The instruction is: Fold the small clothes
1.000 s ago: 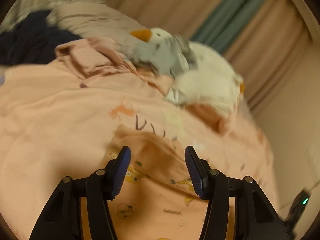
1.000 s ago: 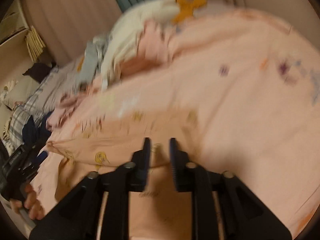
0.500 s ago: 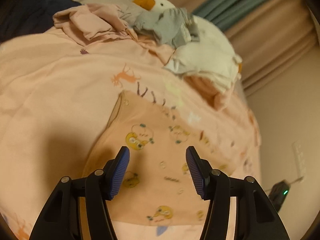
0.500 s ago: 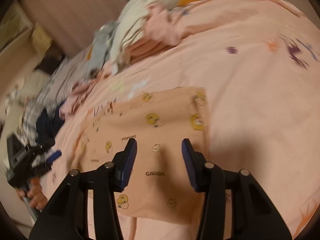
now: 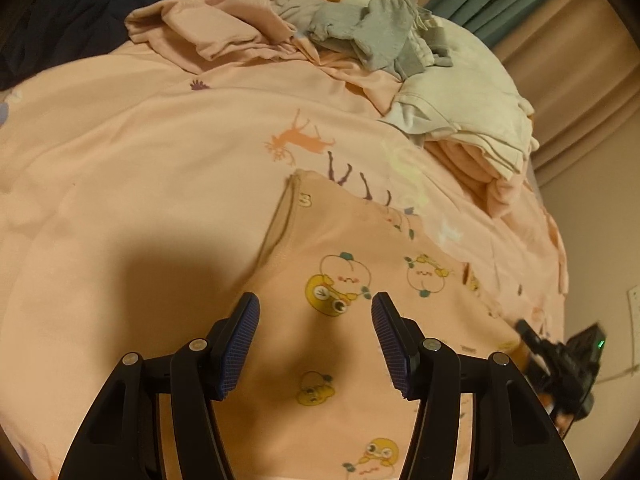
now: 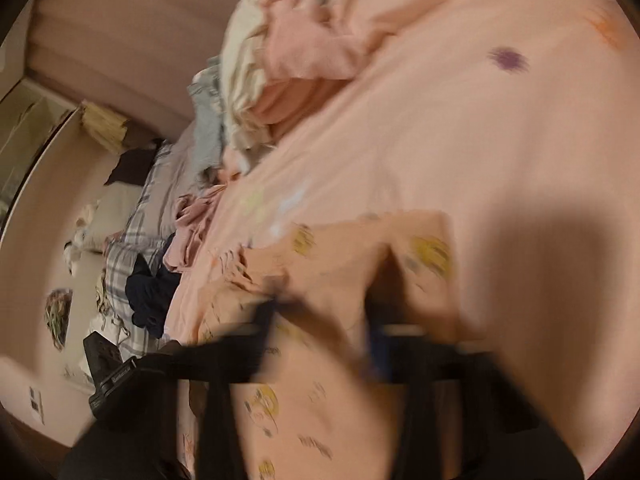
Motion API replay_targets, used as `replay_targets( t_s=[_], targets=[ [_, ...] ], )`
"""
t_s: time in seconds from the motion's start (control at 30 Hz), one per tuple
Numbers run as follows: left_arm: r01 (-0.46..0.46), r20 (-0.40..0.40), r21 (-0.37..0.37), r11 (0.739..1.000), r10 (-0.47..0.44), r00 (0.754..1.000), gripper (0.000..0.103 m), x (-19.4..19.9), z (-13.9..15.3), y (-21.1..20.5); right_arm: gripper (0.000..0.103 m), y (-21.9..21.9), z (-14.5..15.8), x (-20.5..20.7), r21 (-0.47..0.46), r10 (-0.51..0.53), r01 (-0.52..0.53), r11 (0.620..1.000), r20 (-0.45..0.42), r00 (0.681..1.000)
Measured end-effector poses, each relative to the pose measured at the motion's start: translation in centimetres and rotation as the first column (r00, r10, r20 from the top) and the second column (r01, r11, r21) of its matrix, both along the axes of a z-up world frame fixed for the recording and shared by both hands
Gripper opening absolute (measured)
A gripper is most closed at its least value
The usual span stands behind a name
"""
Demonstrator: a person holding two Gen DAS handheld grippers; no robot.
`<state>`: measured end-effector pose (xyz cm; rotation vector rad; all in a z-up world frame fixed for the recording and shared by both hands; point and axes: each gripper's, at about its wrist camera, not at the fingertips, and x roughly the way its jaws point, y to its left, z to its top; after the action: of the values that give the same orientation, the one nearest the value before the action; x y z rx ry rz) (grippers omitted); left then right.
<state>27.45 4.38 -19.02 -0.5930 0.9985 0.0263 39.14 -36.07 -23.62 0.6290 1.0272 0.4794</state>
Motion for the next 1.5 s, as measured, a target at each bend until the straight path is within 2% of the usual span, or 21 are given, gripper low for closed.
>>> replay_targets(
  t_s=[0.17, 0.23, 0.27, 0.33, 0.43, 0.53, 0.63, 0.73, 0.8, 0.83, 0.9, 0.97, 1.03, 1.13, 1.2, 1.23, 1.27, 1.33, 1.37, 1.43, 1.5],
  targets=[
    [-0.033, 0.016, 0.008, 0.999, 0.032, 0.999, 0.057, -0.3, 0.4, 0.8, 0.007, 0.8, 5.0, -0.5, 0.055, -0.011, -0.001, 0.999, 0.234, 0.972],
    [-0.032, 0.012, -0.014, 0.999, 0.032, 0.999, 0.057, -0.3, 0.2, 1.3, 0.009, 0.1, 4.1, 0.0, -0.105, -0.074, 0.095, 0.99, 0.189, 0.979],
    [-0.034, 0.007, -0.02, 0.999, 0.034, 0.999, 0.057, -0.2, 0.1, 1.3, 0.009, -0.5, 2.8, 0.2, -0.221, -0.129, 0.158, 0.962, 0.14, 0.982],
    [-0.048, 0.002, -0.043, 0.998, 0.048, 0.999, 0.057, -0.3, 0.0, 1.6, 0.008, -2.1, 0.1, 0.0, -0.308, -0.198, 0.207, 0.929, 0.061, 0.978],
    [-0.049, -0.003, -0.038, 0.998, 0.049, 0.999, 0.057, -0.2, 0.0, 1.4, 0.005, -4.9, -2.9, -1.1, -0.228, -0.255, 0.244, 0.943, -0.021, 0.967],
    [-0.06, -0.004, -0.003, 0.998, 0.06, 0.998, 0.057, -0.2, 0.2, 1.1, 0.012, -5.8, -1.2, -1.8, -0.133, -0.276, 0.273, 0.953, -0.003, 0.961],
    [-0.061, 0.021, 0.025, 0.998, 0.061, 0.998, 0.057, -0.5, 0.5, 0.5, 0.012, -3.4, 2.0, -3.1, -0.067, -0.177, 0.187, 0.98, 0.123, 0.976],
    [0.019, 0.06, 0.101, 0.995, -0.025, 0.998, 0.057, -0.1, 0.4, -1.3, 0.012, 1.6, 3.5, -3.8, -0.142, 0.007, 0.016, 0.99, 0.156, 0.988],
    [0.034, 0.036, 0.136, 0.99, -0.039, 0.999, 0.057, 0.5, -0.8, -2.1, 0.016, 5.0, 2.7, -3.9, -0.253, 0.115, -0.085, 0.964, 0.105, 0.988],
    [0.02, -0.003, 0.15, 0.989, -0.019, 1.0, 0.057, 0.7, -1.7, -2.2, 0.023, 6.3, 1.8, -4.0, -0.317, 0.15, -0.125, 0.94, 0.055, 0.987],
    [0.015, -0.005, 0.209, 0.978, -0.014, 1.0, 0.057, 0.9, -2.6, -2.8, 0.02, 8.0, -0.6, -3.9, -0.471, 0.16, -0.169, 0.866, -0.059, 0.985],
    [0.048, -0.039, 0.333, 0.942, -0.037, 0.999, 0.056, 0.8, -2.7, -3.7, 0.017, 7.7, -0.8, -4.3, -0.462, 0.124, -0.135, 0.877, -0.055, 0.991],
    [0.068, -0.073, 0.378, 0.923, -0.044, 0.996, 0.054, 0.4, -2.6, -3.8, 0.017, 6.8, -0.1, -4.5, -0.462, 0.056, -0.108, 0.88, -0.125, 0.991],
    [-0.029, -0.069, 0.416, 0.909, 0.063, 0.996, 0.054, -1.7, -0.4, -2.6, 0.024, 5.5, 2.7, -6.2, -0.491, -0.005, -0.076, 0.868, -0.161, 0.987],
    [-0.073, 0.038, 0.351, 0.934, 0.064, 0.997, 0.054, -4.5, 2.6, -2.1, 0.026, 4.4, 5.0, -8.0, -0.512, -0.042, -0.03, 0.858, -0.128, 0.991],
    [-0.072, 0.072, 0.31, 0.948, 0.052, 0.996, 0.057, -5.7, 3.4, -2.0, 0.034, 3.5, 6.2, -9.0, -0.498, -0.073, 0.003, 0.867, -0.12, 0.99],
    [-0.05, 0.089, 0.247, 0.968, 0.029, 0.996, 0.065, -7.2, 4.0, -2.0, 0.052, 2.4, 6.6, -9.6, -0.469, -0.088, 0.017, 0.883, -0.13, 0.988],
    [0.024, 0.08, 0.119, 0.993, -0.034, 0.996, 0.072, -9.2, 4.1, -2.0, 0.063, 0.6, 7.1, -11.8, -0.358, -0.081, 0.01, 0.934, -0.185, 0.979],
    [0.06, 0.082, 0.045, 0.997, -0.064, 0.995, 0.072, -10.0, 3.9, -1.9, 0.063, -0.1, 6.7, -13.1, -0.306, -0.07, 0.001, 0.952, -0.213, 0.975],
    [0.095, 0.089, -0.128, 0.987, -0.084, 0.992, 0.072, -11.1, 2.5, -1.3, 0.063, -0.7, 5.3, -14.7, -0.255, -0.075, 0.004, 0.967, -0.269, 0.96],
    [0.059, 0.065, -0.286, 0.957, -0.042, 0.997, 0.072, -12.1, 0.6, -0.4, 0.063, 0.2, 3.2, -15.3, -0.237, -0.096, 0.012, 0.971, -0.346, 0.933]
  ],
)
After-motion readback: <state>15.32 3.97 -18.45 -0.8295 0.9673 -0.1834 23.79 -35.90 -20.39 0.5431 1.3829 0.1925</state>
